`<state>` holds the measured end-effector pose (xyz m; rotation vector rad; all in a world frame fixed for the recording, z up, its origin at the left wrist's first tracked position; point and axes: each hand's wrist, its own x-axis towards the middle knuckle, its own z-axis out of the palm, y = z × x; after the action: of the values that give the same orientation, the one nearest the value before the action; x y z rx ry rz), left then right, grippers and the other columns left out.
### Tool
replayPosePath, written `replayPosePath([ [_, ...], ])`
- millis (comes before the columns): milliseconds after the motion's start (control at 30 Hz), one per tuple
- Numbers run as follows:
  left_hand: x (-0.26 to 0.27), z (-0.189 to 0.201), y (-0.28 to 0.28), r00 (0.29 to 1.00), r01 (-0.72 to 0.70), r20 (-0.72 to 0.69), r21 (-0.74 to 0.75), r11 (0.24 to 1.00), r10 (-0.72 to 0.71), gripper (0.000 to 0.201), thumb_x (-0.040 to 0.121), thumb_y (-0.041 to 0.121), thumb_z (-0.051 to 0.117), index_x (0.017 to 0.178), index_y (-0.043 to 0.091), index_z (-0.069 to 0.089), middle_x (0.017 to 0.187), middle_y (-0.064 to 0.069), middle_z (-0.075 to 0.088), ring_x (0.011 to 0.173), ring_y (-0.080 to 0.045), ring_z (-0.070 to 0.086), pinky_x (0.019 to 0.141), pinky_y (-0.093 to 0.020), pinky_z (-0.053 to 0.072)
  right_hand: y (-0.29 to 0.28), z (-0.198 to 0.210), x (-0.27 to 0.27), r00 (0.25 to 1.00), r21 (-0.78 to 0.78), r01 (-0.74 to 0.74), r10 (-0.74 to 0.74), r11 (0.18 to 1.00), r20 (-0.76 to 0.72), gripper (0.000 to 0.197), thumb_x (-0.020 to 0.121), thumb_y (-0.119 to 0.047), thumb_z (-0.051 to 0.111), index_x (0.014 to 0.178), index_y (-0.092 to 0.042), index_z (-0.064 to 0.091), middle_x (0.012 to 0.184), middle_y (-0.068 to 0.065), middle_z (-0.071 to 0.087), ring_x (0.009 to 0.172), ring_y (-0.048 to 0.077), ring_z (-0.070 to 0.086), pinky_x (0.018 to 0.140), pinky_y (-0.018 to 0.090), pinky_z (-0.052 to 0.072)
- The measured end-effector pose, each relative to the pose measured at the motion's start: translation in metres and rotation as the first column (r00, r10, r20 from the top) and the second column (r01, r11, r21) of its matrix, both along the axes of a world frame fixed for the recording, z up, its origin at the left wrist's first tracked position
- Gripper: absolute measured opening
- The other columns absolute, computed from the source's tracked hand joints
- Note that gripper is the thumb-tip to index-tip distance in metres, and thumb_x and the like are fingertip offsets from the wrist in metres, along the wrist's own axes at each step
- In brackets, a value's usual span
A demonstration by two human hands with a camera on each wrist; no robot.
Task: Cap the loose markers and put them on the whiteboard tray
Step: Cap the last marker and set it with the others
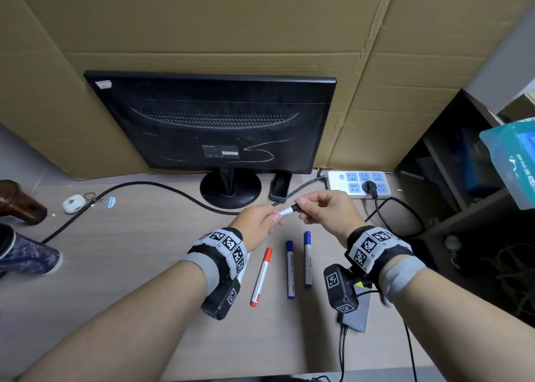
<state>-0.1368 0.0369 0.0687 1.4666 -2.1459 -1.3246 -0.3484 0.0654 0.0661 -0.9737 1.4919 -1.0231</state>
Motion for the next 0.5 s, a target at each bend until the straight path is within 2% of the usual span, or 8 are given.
replayPosePath([
  [67, 0.0, 0.0, -0.002, 1.0, -0.01, -0.007, -0.006, 1.0, 0.01, 0.028, 0.106, 0.02, 0.046, 0.105, 0.015, 0.074, 0.075, 0.006, 0.056, 0.07, -0.013, 0.052, 0.069, -0.031, 0.044, -0.004, 0.004, 0.004, 1.0, -0.008, 0.009, -0.009, 1.0, -0.011, 0.018, 0.092, -0.012, 0.076, 0.097, 0.005, 0.078, 0.092, 0.03, 0.076, 0.063, 0.017, 0.069, 0.065, 0.027, 0.061],
  [200, 0.0, -0.002, -0.008, 0.999, -0.041, -0.011, -0.025, 0.999, 0.041, 0.028, 0.105, 0.02, 0.048, 0.101, 0.015, 0.075, 0.072, 0.007, 0.055, 0.066, -0.012, 0.05, 0.07, -0.032, 0.045, -0.011, 0.006, 0.011, 0.999, -0.009, 0.027, -0.028, 1.0, -0.04, 0.013, 0.094, -0.011, 0.075, 0.093, 0.001, 0.079, 0.086, 0.026, 0.076, 0.062, 0.015, 0.069, 0.066, 0.029, 0.061],
  [300, 0.002, -0.006, -0.009, 0.998, -0.056, -0.028, -0.011, 0.998, 0.056, 0.027, 0.105, 0.019, 0.048, 0.097, 0.014, 0.074, 0.071, 0.005, 0.053, 0.065, -0.015, 0.049, 0.069, -0.033, 0.044, -0.016, 0.004, 0.016, 0.995, 0.015, 0.024, -0.022, 1.0, -0.095, 0.015, 0.094, -0.01, 0.074, 0.092, 0.005, 0.077, 0.08, 0.022, 0.075, 0.06, 0.015, 0.07, 0.062, 0.026, 0.06],
  [433, 0.005, -0.012, -0.006, 0.998, -0.052, -0.035, -0.008, 0.999, 0.052, 0.028, 0.105, 0.016, 0.048, 0.098, 0.012, 0.074, 0.07, 0.005, 0.052, 0.064, -0.013, 0.047, 0.068, -0.031, 0.041, -0.019, 0.007, 0.018, 0.983, 0.044, -0.018, 0.026, 0.999, -0.18, 0.017, 0.094, -0.011, 0.074, 0.089, 0.005, 0.076, 0.071, 0.015, 0.074, 0.06, 0.018, 0.07, 0.059, 0.025, 0.059],
  [500, 0.008, -0.014, -0.004, 0.998, -0.056, -0.042, -0.004, 0.998, 0.056, 0.028, 0.106, 0.018, 0.046, 0.101, 0.012, 0.073, 0.073, 0.007, 0.053, 0.068, -0.012, 0.05, 0.072, -0.031, 0.042, -0.019, 0.009, 0.019, 0.984, 0.053, -0.043, 0.051, 0.998, -0.17, 0.015, 0.094, -0.012, 0.075, 0.088, 0.002, 0.077, 0.072, 0.016, 0.074, 0.061, 0.018, 0.07, 0.06, 0.026, 0.061],
])
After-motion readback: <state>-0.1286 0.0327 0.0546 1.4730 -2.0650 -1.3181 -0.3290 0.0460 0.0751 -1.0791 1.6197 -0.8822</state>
